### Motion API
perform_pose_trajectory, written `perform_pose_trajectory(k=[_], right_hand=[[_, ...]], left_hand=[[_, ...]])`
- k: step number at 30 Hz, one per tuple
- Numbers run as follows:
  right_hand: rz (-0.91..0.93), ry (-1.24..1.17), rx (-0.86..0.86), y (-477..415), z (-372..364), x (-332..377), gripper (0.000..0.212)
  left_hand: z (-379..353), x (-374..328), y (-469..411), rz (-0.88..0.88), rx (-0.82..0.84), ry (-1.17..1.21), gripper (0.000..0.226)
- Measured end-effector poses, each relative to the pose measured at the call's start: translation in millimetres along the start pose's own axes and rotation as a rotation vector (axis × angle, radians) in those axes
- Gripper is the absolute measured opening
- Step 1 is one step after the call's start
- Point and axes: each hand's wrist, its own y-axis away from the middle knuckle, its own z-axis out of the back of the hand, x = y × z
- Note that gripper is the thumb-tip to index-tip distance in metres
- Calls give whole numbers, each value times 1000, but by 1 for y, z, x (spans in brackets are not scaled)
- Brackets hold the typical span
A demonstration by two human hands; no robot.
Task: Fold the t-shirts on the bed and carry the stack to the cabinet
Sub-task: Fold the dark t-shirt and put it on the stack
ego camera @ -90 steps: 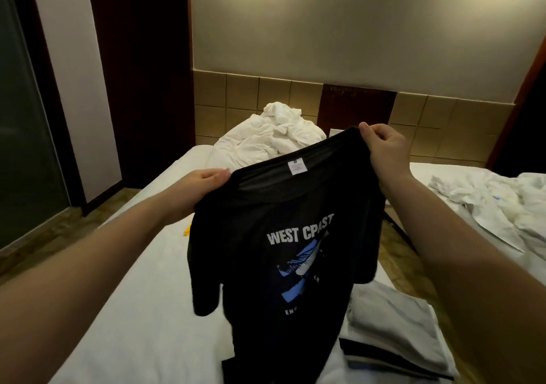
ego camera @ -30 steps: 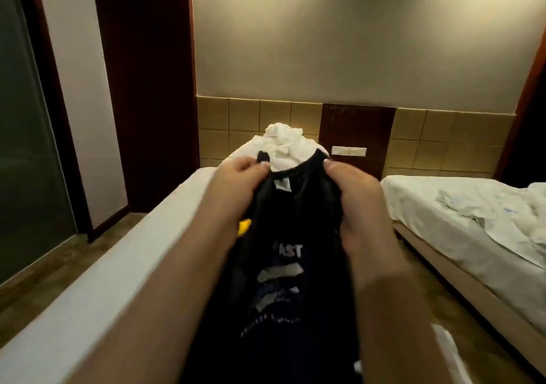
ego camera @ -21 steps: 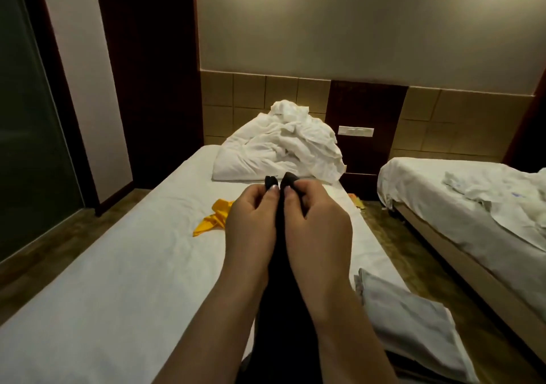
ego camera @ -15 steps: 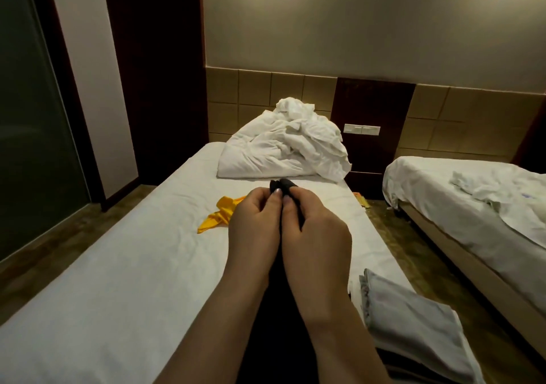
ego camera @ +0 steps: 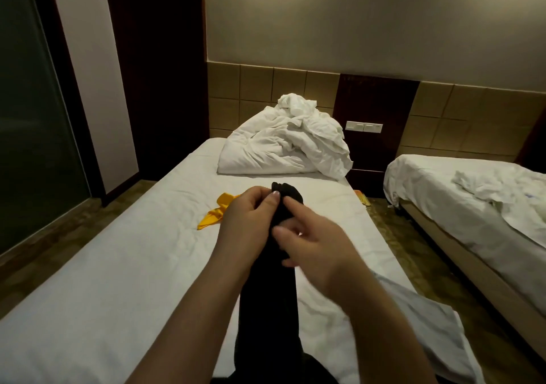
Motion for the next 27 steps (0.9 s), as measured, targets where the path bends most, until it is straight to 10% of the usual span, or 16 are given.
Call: perform_pose_trajectory(k=[4,12,27], right_hand=[[120,66,-266,-25,24,-2,27],[240,40,63,-82,57,43,25],[377,270,-173,-128,96,117,22]], left_hand=[[8,-10,-12,-46,131,8,18],[44,-69,-53,-69,444,127,17],[50,-124,-76,-439,134,-317,29]])
